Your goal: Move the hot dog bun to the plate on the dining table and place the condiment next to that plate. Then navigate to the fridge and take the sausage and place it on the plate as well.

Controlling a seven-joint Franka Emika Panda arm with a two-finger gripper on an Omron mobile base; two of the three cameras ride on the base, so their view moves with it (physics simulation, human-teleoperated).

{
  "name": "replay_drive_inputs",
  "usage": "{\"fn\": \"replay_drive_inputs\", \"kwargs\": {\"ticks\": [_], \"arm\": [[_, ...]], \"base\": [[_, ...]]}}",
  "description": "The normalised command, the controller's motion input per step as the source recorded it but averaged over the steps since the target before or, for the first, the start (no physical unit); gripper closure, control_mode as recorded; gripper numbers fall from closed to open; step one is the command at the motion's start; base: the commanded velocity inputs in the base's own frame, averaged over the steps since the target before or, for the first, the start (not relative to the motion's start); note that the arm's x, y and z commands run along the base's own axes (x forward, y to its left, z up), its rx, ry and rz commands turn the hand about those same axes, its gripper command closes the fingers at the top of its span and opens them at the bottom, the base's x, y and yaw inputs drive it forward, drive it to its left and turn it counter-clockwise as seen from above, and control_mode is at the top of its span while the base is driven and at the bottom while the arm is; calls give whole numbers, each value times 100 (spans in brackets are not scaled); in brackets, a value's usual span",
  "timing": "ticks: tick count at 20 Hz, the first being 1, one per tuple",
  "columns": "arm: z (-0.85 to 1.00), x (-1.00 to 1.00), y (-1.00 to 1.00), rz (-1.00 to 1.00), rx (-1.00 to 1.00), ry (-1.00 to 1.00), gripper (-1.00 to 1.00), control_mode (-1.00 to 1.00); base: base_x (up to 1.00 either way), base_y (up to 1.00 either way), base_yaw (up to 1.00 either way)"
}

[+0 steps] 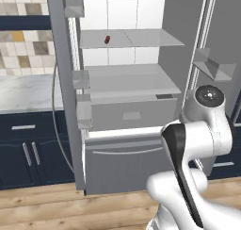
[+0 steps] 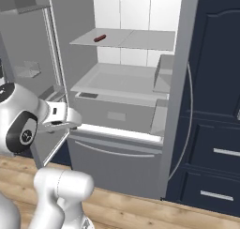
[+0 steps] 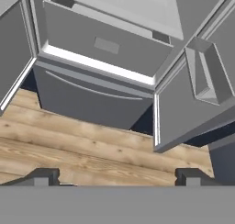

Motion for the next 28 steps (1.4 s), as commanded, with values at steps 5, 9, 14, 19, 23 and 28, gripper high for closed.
{"fn": "replay_drive_inputs", "kwargs": {"ticks": [5,9,14,19,23,28], "arm": [[0,8,1,0,0,1,-100,-100],[0,0,0,0,0,0,-100,100],[0,0,0,0,0,0,-100,100],[0,0,0,0,0,0,-100,100],[0,0,0,0,0,0,-100,100],[0,0,0,0,0,0,-100,100]], "base": [[0,0,0],[71,25,-3],[79,21,-3],[87,36,-8],[85,42,-18],[91,10,-8]]}}
